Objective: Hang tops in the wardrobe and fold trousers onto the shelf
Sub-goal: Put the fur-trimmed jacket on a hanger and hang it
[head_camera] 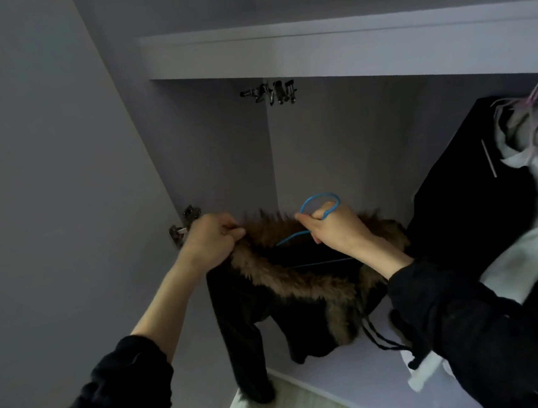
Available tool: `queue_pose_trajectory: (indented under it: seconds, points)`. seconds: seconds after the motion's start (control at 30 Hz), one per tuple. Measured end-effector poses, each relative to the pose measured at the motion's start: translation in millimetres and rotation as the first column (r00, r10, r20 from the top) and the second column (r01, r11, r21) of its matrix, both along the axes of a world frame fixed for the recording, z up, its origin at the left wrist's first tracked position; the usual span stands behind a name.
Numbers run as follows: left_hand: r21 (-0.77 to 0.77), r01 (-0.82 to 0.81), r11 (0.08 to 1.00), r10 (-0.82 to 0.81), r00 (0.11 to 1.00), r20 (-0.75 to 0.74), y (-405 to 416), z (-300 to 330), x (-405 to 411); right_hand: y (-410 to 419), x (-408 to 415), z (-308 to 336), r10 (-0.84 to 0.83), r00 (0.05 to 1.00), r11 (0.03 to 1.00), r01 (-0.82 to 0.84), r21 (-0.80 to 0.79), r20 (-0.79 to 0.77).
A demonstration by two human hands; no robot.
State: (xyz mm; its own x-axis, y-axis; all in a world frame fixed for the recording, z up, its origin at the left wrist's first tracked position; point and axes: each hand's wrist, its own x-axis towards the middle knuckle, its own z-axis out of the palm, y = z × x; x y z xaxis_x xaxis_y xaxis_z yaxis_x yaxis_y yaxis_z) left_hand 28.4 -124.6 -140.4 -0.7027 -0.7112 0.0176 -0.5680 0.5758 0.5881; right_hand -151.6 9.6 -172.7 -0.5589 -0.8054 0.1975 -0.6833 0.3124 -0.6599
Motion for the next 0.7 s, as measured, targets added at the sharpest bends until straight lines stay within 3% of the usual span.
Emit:
queue_pose_trajectory:
  seconds: [0.1, 0.2, 0.27, 0.33, 0.37, 0.43, 0.53, 0.6, 0.7]
  points:
    - [-0.083, 0.047, 0.995, -0.046, 0.999, 0.013, 13, -2, -12, 0, 0, 17, -0.030, 0.999, 0.998, 0.031, 0.053, -0.013]
    - [-0.191, 0.063, 0.980, -0.063, 0.998, 0.002, 15, -9, -15, 3, -4, 21, -0.076, 0.992, 0.994, 0.068, 0.086, 0.096]
    - [-0.254, 0.050, 0.966, -0.078, 0.992, -0.100, 14, -16, -11, 6, -8, 16, -0.119, 0.981, 0.990, 0.104, 0.098, 0.152]
    - [-0.300, -0.061, 0.952, -0.013, 0.971, -0.240, 9, -27, -1, 9, -14, 10, -0.175, 0.961, 0.983, 0.157, 0.096, 0.212]
    - [-0.280, -0.146, 0.949, 0.065, 0.958, -0.279, 6, -33, 5, 12, -19, 8, -0.205, 0.948, 0.978, 0.190, 0.082, 0.243]
    - [-0.118, -0.223, 0.968, 0.194, 0.956, -0.219, -8, -50, 18, 14, -28, 6, -0.241, 0.913, 0.969, 0.246, 0.029, 0.330]
    - [0.150, -0.116, 0.982, 0.130, 0.988, -0.087, -21, -75, 26, 19, -38, 9, -0.238, 0.842, 0.950, 0.306, -0.065, 0.485]
    - [0.215, -0.088, 0.973, 0.118, 0.984, -0.133, -23, -81, 21, 21, -42, 13, -0.214, 0.792, 0.940, 0.327, -0.100, 0.572]
    - [0.182, -0.112, 0.977, 0.150, 0.965, -0.213, -27, -71, 8, 23, -46, 15, -0.205, 0.745, 0.926, 0.357, -0.119, 0.635]
